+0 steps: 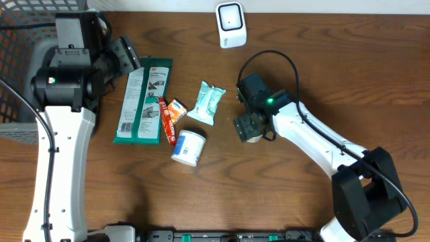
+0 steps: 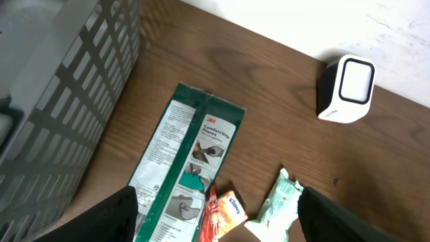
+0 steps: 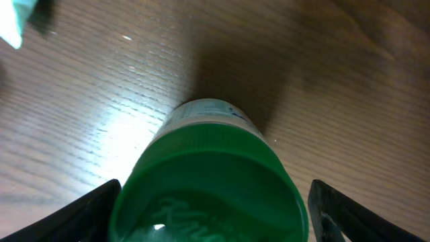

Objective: Scan the item barcode
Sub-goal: 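Hold the green-capped jar up in front of the white scanner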

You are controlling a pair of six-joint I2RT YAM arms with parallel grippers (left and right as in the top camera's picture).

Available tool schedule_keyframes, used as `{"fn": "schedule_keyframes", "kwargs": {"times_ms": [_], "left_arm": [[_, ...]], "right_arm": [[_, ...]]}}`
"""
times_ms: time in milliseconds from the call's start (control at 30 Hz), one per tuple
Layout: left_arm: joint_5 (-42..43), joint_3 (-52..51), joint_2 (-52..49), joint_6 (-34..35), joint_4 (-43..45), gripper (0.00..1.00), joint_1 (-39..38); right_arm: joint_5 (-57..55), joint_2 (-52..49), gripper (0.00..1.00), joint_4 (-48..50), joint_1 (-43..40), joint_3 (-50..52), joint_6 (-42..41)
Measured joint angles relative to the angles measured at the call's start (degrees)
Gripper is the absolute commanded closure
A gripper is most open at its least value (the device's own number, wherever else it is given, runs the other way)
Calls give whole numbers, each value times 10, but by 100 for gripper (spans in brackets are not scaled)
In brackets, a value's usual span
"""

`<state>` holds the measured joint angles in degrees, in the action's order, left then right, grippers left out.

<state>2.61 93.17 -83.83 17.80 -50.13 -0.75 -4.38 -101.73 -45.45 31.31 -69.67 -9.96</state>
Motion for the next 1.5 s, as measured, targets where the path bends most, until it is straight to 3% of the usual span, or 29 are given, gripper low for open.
{"fn": "schedule_keyframes", "kwargs": {"times_ms": [300, 567, 667, 767, 867, 1000, 1133, 1433, 1500], "left_arm": [[0, 0, 0, 0, 0, 23, 0], [0, 0, 0, 0, 0, 23, 0], [0, 0, 0, 0, 0, 23, 0], [0, 0, 0, 0, -1, 23, 0], [0, 0, 0, 0, -1, 23, 0], [0, 0, 0, 0, -2, 23, 0], [0, 0, 0, 0, -2, 23, 0], [0, 0, 0, 0, -2, 23, 0], [0, 0, 0, 0, -2, 23, 0]], "right_arm": [[-2, 0, 30, 11, 0, 21, -2], [3, 0, 50, -35, 0, -16, -12], [16, 0, 66, -68, 0, -62, -12], [30, 0, 74, -108, 0, -129, -13], [38, 0, 99, -149, 0, -204, -14], [45, 0, 99, -177, 0, -315, -14], [49, 0, 99, -139, -3, -400, -13], [13, 3, 99, 116, -30, -403, -20], [5, 1, 99, 210, -40, -376, -29]]}}
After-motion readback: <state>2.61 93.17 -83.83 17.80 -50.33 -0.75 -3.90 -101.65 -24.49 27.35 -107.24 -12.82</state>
